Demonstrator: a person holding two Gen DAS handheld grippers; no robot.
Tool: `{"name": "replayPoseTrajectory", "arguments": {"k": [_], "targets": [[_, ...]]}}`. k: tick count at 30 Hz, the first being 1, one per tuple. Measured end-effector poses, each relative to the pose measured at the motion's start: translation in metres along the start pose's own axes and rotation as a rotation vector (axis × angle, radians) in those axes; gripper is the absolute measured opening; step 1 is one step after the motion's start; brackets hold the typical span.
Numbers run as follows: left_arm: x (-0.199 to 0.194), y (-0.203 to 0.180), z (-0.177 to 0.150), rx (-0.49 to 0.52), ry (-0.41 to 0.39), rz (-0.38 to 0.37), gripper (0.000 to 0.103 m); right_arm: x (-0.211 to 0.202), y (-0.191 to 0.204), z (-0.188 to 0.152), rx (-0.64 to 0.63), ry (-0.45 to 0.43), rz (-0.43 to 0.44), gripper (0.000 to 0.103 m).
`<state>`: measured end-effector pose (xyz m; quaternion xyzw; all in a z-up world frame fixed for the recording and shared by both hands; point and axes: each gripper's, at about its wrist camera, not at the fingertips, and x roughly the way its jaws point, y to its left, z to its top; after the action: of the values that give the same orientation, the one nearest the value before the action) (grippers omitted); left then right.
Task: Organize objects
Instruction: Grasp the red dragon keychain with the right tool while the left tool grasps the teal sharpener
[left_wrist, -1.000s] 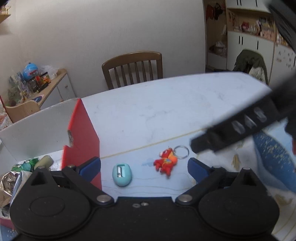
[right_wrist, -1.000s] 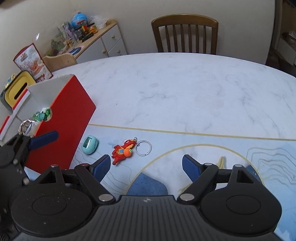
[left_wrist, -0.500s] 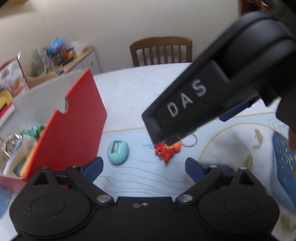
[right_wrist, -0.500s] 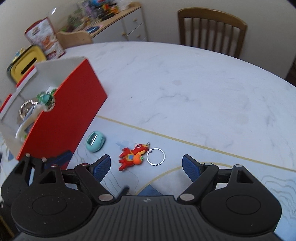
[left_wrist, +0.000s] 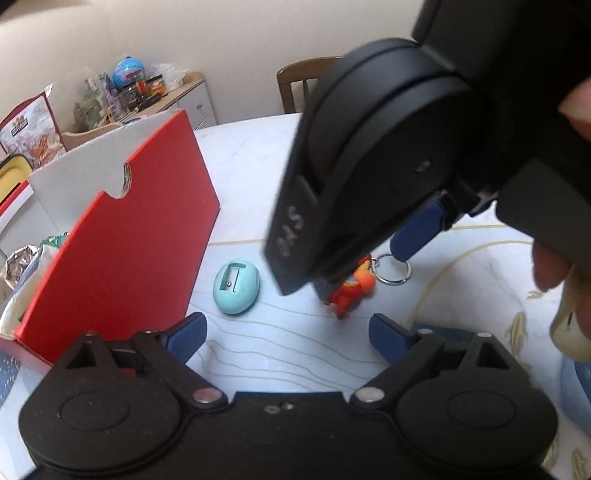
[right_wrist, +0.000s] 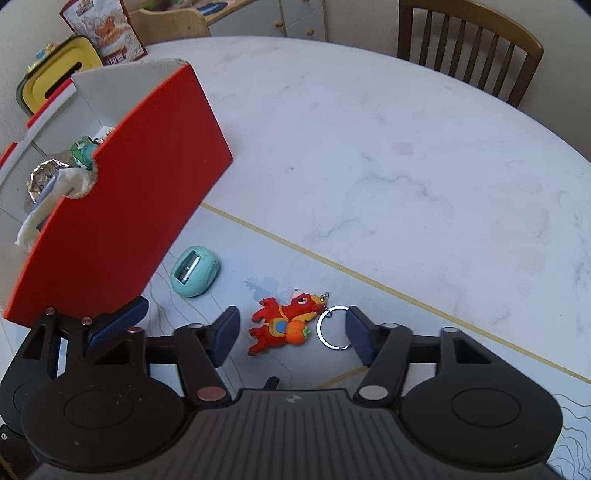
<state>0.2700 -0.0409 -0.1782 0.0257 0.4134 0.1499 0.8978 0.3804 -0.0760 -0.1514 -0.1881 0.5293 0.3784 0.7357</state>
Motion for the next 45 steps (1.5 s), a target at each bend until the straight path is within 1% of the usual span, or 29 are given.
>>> {"name": "replayPoseTrajectory", "arguments": {"k": [3,5,8,11,13,15,16,20,21,22,23,25,27,31,34,35,37,42,43,45], "targets": [[0.002,0.001,0.001,-0.019,0.013,0.006,0.094,0.004,-0.002,0.0,-0.008,0.034,0.007,0.054],[0.003,0.001,0.001,-0.034,0.016,0.003,0.094,0.005,-0.001,0.0,-0.024,0.035,0.001,0.054],[0.003,0.002,0.001,-0.05,0.019,-0.003,0.094,0.006,0.0,0.001,-0.026,0.032,0.016,0.05],[0.005,0.002,0.002,-0.051,0.018,-0.002,0.094,0.006,0.0,0.001,-0.032,0.028,0.013,0.041],[0.007,0.001,0.003,-0.048,0.015,-0.001,0.094,0.005,-0.003,0.0,-0.031,0.027,0.023,0.039],[0.008,0.002,0.005,-0.052,0.014,-0.004,0.094,0.004,-0.005,-0.002,-0.031,0.021,0.044,0.03],[0.008,0.001,0.005,-0.054,0.015,-0.007,0.094,0.004,-0.006,-0.003,-0.028,0.017,0.054,0.028],[0.008,-0.004,0.006,-0.043,0.012,-0.031,0.095,0.0,-0.016,-0.008,-0.019,-0.003,0.046,0.027],[0.007,-0.005,0.007,-0.038,0.008,-0.037,0.093,-0.001,-0.022,-0.009,-0.011,-0.008,0.043,0.027],[0.006,-0.008,0.006,-0.029,-0.003,-0.02,0.09,-0.003,-0.029,-0.01,0.003,-0.012,0.034,0.027],[0.005,-0.009,0.006,-0.023,-0.01,-0.01,0.089,-0.006,-0.035,-0.011,0.017,-0.016,0.021,0.026],[0.007,-0.008,0.005,-0.034,0.001,-0.018,0.089,-0.01,-0.055,-0.015,0.061,-0.018,0.016,0.026],[0.011,-0.007,0.007,-0.047,0.007,0.011,0.089,-0.015,-0.074,-0.02,0.104,-0.024,-0.001,0.026],[0.014,-0.012,0.015,-0.035,-0.041,0.071,0.09,-0.026,-0.096,-0.038,0.167,-0.04,0.012,0.026],[0.023,-0.009,0.023,-0.09,-0.019,0.11,0.09,-0.032,-0.097,-0.056,0.186,-0.043,0.012,0.027],[0.026,-0.008,0.024,-0.109,-0.008,0.114,0.087,-0.027,-0.095,-0.054,0.192,-0.047,0.016,0.027],[0.031,-0.005,0.027,-0.129,0.004,0.12,0.086,-0.023,-0.096,-0.053,0.203,-0.05,0.018,0.027],[0.04,0.004,0.034,-0.195,0.021,0.114,0.085,-0.025,-0.1,-0.058,0.223,-0.064,0.032,0.027],[0.038,0.005,0.033,-0.205,0.024,0.108,0.084,-0.025,-0.1,-0.059,0.227,-0.066,0.038,0.027],[0.037,0.011,0.031,-0.25,0.038,0.07,0.082,-0.026,-0.101,-0.062,0.231,-0.069,0.046,0.027]]}}
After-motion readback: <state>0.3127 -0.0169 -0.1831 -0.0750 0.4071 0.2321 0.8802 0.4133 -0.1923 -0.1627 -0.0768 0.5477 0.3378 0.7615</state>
